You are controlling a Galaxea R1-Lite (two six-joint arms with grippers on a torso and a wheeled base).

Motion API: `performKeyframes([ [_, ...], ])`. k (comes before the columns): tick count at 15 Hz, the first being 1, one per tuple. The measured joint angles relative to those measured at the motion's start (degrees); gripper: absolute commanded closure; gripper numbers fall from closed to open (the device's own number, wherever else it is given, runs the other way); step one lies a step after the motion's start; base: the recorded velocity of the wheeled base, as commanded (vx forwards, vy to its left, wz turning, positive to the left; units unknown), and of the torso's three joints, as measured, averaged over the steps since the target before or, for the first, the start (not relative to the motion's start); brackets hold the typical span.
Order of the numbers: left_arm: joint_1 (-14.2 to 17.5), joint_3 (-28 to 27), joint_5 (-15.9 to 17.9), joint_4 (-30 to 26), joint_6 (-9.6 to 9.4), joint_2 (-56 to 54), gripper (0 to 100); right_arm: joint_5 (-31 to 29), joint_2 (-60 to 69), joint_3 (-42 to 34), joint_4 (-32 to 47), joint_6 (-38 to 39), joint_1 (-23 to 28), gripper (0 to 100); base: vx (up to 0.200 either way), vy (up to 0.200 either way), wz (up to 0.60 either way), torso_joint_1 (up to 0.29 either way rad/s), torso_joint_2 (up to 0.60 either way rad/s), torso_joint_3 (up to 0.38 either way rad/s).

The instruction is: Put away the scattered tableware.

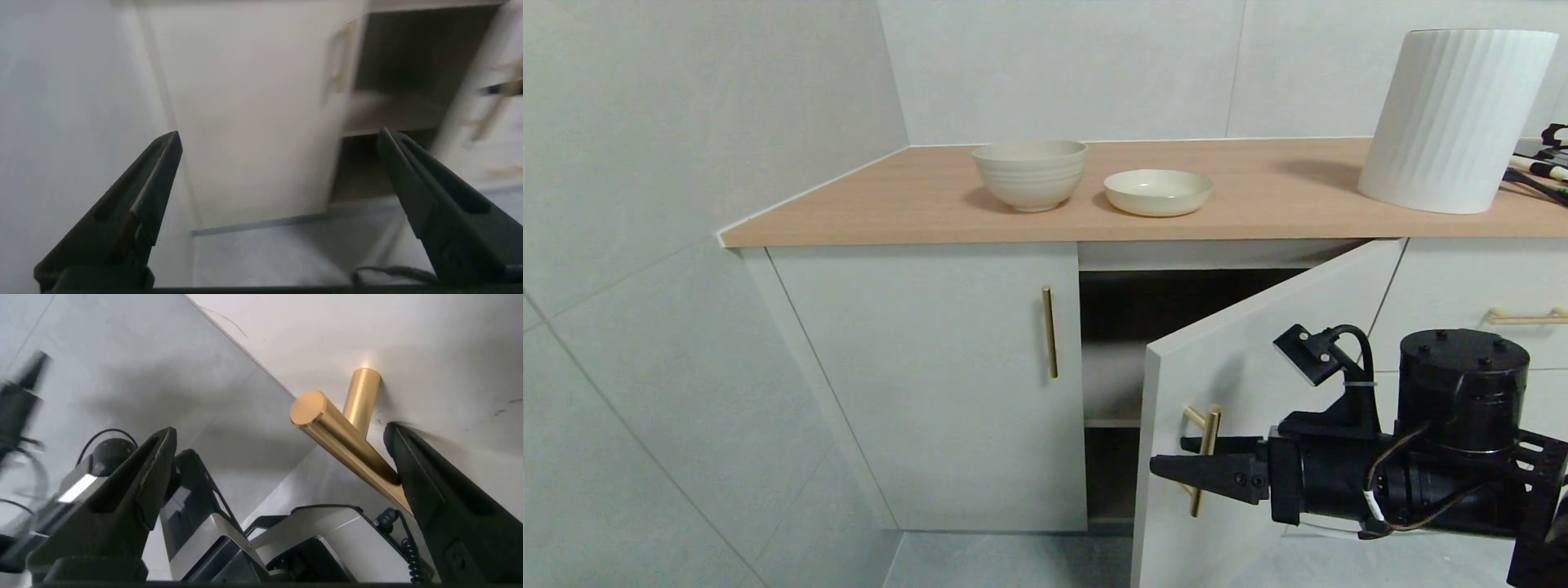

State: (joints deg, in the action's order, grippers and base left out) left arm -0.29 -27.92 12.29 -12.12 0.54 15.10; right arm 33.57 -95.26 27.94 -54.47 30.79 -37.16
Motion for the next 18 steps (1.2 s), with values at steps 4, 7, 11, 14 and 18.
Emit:
performKeyframes([
  [4,-1.9,-6.7,9.1,2.4,0.28,22.4,0,-0.2,0.1,0.0,0.0,-0.1,-0.7,0,0.000,0.000,0.00,0.000,0.00,0.000],
  [7,-6.3,-6.9,14.4,13.0,1.23,41.4,0,-0.2,-0.3,0.0,-0.3,0.0,-0.9,0,0.000,0.000,0.00,0.000,0.00,0.000],
  [11,-16.5,-1.9,16.9,33.0,6.94,60.1,0,-0.3,-0.9,-0.2,-0.5,-0.1,-1.6,0,0.000,0.000,0.00,0.000,0.00,0.000],
  [14,-22.9,0.1,17.3,40.9,14.62,68.9,0,-0.2,-1.7,-0.2,-0.5,-0.1,-1.8,0,0.000,0.000,0.00,0.000,0.00,0.000],
  [18,-24.8,1.7,17.0,46.3,15.45,75.1,100,0.0,-2.3,-0.2,-0.4,-0.1,-1.8,0,0.000,0.000,0.00,0.000,0.00,0.000],
])
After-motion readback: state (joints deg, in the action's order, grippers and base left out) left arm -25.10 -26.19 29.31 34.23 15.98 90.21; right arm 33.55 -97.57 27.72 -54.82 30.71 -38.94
